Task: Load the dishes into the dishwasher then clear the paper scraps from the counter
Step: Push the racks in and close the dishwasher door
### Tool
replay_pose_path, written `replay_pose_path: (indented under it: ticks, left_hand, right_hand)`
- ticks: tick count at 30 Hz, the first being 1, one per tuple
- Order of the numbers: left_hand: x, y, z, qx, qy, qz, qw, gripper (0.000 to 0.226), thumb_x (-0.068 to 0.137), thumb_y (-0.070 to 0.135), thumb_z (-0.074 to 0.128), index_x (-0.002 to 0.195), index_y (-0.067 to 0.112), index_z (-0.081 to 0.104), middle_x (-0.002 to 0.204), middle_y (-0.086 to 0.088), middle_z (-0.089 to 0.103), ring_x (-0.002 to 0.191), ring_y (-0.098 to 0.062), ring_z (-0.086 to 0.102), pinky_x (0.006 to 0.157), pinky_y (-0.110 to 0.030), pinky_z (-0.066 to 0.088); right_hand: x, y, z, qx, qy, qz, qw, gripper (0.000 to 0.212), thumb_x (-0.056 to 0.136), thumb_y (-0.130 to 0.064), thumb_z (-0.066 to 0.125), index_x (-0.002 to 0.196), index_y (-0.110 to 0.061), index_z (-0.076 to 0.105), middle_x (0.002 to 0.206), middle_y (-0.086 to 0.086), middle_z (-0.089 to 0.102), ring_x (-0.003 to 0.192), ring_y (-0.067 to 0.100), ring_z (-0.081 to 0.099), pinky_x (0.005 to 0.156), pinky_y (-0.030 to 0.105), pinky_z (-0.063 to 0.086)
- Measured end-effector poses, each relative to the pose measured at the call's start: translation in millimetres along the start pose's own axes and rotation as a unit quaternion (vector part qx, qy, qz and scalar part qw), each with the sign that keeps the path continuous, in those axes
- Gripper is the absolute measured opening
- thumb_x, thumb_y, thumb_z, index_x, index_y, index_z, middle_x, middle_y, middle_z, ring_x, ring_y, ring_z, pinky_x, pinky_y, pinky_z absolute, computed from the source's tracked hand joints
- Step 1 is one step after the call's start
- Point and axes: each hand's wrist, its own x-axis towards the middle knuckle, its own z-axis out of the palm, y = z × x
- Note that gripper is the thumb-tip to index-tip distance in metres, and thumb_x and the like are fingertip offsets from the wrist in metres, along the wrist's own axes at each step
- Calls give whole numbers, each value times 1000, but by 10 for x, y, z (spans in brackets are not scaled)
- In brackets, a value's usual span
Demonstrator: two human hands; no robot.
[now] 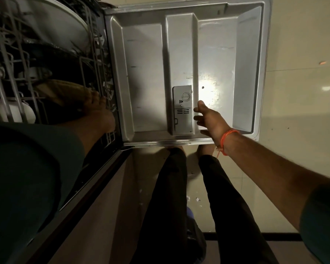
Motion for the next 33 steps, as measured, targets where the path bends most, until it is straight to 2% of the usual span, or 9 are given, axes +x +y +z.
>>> replay_pose_path:
  ticks: [6,10,13,16,20,25,28,31,33]
  left_hand:
    - [-360,742,-4,-198,73,112,971,58,98,43,51,151,22,43,163,-13,29,153,-37,18,125,-56,10]
    - [-730,1372,2,-452,77,189,869,52,96,36,60,146,21,50,150,-7,48,141,-29,39,117,-48,33]
    - [-956,1687,48,-539,23,203,817,52,97,33,60,147,21,49,150,-5,47,138,-26,43,113,-44,39]
    - [-1057,1753,73,-554,-6,198,809,53,96,35,58,147,22,50,153,-8,46,139,-29,44,113,-47,40]
    - [-1038,1541,33,-590,15,160,792,36,96,27,58,131,18,63,130,-7,64,121,-29,60,100,-40,50]
    - [-873,1168,-3,-619,19,97,779,21,102,26,51,117,16,62,118,-5,62,99,-21,57,82,-35,44]
    - [-785,1135,-40,-620,29,42,783,45,89,46,49,120,16,62,131,-12,61,115,-31,58,95,-36,46]
    - [-950,1396,-220,-623,31,26,781,44,103,34,51,139,10,56,148,-14,52,133,-34,50,105,-33,38]
    - [-1151,1662,-377,-628,44,16,777,41,104,28,53,140,9,55,147,-17,53,132,-35,51,104,-35,39]
  right_hand:
    - [-39,51,41,-15,3,-7,1000,59,102,-59,38,143,-20,55,134,8,62,125,25,55,98,40,45]
    - [-97,52,71,-58,6,-28,998,60,100,-62,41,139,-20,59,128,4,64,127,27,55,114,50,38]
    - [-203,34,59,-119,12,-49,992,60,98,-66,40,136,-23,60,135,5,62,129,29,53,115,49,37]
    - [-390,-5,13,-212,12,-67,975,56,102,-60,35,138,-22,58,139,6,59,131,30,51,109,41,35]
    - [-587,-64,-85,-270,2,-91,959,49,104,-52,40,138,-22,58,139,8,61,129,31,53,105,36,36]
    - [-620,52,-317,-288,-24,-109,951,47,105,-50,40,137,-22,59,133,7,64,124,30,56,96,30,35]
    - [-603,195,-577,-291,-35,-98,951,47,105,-50,40,140,-22,57,137,7,62,128,31,54,99,31,36]
    - [-668,354,-983,-274,-33,-99,956,42,105,-47,41,138,-26,57,140,5,59,127,28,54,94,27,35]
    - [-741,448,-1242,-261,-32,-108,959,39,102,-48,44,131,-29,62,134,4,62,120,26,59,94,28,41]
